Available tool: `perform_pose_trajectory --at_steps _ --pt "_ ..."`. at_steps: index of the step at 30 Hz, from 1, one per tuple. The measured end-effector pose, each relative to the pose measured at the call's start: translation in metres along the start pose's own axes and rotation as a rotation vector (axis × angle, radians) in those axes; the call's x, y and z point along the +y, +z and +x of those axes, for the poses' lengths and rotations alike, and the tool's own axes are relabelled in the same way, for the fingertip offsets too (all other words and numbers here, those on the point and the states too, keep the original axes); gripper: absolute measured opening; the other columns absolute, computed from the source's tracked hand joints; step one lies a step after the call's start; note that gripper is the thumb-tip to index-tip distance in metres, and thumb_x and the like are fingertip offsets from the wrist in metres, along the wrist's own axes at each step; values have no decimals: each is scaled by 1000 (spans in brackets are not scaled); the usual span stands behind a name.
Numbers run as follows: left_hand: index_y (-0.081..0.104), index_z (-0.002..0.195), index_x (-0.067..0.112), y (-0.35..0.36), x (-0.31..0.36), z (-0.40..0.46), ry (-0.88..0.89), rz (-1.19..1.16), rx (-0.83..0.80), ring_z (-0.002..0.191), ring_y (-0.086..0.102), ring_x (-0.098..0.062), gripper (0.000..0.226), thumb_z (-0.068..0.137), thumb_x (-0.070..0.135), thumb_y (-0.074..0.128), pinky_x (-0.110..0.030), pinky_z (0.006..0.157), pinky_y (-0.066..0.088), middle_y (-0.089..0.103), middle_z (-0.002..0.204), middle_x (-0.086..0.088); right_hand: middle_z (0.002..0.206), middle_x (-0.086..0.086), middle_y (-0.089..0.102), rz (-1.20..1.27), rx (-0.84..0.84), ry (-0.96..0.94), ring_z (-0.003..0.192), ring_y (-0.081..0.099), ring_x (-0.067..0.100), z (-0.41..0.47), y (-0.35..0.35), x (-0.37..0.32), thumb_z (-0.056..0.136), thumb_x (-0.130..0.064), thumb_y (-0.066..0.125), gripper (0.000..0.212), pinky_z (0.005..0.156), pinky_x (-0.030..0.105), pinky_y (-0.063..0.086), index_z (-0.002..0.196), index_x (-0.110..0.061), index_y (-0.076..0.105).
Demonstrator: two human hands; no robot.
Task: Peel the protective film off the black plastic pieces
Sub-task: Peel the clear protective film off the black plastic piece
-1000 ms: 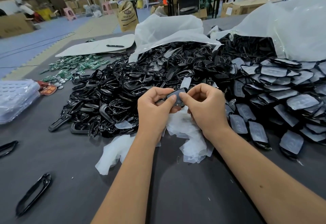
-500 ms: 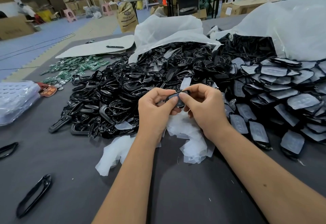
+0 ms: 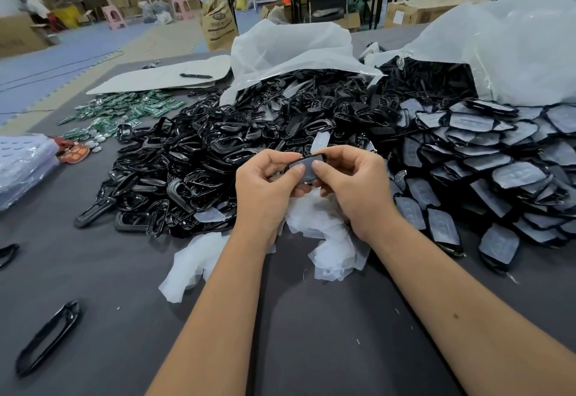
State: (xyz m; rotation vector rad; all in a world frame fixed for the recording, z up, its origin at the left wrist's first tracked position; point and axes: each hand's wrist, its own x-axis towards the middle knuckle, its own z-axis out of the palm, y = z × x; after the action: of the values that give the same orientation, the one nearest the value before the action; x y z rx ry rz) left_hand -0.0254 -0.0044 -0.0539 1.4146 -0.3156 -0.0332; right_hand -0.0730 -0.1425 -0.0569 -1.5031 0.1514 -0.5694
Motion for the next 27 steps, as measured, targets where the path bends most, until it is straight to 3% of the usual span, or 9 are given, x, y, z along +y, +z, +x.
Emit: perform_pose_trajectory --at_steps 17,27 --pt "73 95 9 -2 1 2 -25 8 -23 58 71 -19 15 91 -5 72 -23 58 56 77 79 -11 67 0 72 -5 26 2 55 64 10 3 1 -1 93 1 72 8 51 21 50 90 -6 74" --pt "73 92 9 1 0 2 -45 29 -9 56 70 -21 16 93 -7 67 -22 55 55 77 80 -14 65 4 68 -4 29 35 55 62 14 3 1 -3 91 5 68 19 50 24 49 81 -10 73"
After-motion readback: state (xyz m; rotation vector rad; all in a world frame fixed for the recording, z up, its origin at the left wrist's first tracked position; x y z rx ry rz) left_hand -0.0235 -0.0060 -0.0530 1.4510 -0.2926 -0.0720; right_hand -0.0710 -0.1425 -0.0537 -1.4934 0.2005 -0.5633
